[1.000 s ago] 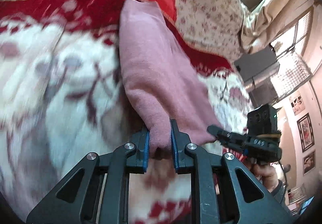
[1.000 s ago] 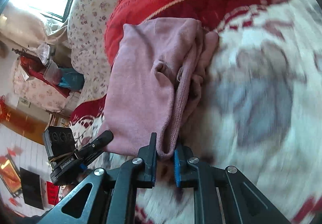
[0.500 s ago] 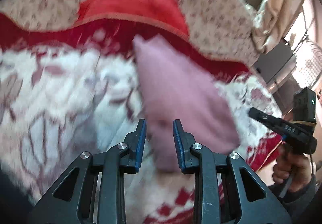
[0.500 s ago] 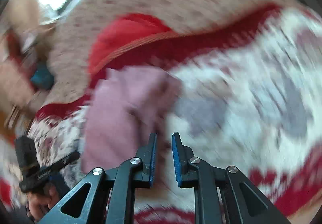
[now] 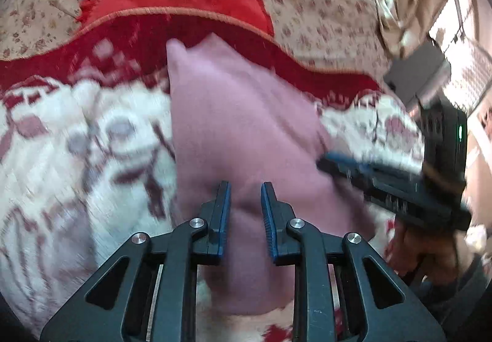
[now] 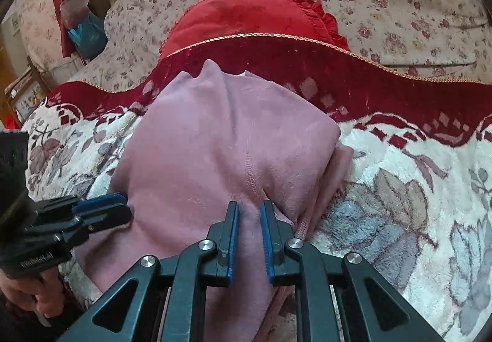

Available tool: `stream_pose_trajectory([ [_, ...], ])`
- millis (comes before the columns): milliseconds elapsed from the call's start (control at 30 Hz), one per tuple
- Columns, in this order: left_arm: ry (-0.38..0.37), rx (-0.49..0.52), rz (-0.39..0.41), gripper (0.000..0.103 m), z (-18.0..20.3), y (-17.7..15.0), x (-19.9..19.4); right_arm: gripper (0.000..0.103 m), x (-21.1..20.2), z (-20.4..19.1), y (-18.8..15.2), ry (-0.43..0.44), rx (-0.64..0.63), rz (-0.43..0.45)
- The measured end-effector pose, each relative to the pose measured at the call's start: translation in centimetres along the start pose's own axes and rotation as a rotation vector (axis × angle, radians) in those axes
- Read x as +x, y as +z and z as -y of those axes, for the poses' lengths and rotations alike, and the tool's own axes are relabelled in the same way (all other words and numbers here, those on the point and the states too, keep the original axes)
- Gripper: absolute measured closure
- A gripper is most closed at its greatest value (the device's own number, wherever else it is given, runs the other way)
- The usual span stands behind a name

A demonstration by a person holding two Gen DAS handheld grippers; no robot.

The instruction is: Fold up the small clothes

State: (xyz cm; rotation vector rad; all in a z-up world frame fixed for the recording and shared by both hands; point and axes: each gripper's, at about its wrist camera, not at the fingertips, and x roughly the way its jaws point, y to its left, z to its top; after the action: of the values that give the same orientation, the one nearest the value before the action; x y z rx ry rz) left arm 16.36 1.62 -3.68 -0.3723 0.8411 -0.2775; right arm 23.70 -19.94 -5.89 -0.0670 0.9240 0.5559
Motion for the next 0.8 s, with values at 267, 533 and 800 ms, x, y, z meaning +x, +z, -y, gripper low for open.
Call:
stream_pose_trajectory([
  [267, 0.081, -0.036, 0.013, 0.083, -1.9, 9.0, 3.9, 0.089, -2.0, 1.9, 6.2, 0.038, 0.101, 0.137],
  [533, 0.11, -0.144, -0.065, 0.081, -6.3, 8.3, 10.6, 0.089, 7.4, -0.6, 11.0, 0.023, -0.037, 0.027],
  [800, 0.123, -0.106, -0.075, 0.081, -6.0, 8.7, 11.0, 0.089, 11.4, 0.4, 10.6, -0.014, -0.043, -0.117],
])
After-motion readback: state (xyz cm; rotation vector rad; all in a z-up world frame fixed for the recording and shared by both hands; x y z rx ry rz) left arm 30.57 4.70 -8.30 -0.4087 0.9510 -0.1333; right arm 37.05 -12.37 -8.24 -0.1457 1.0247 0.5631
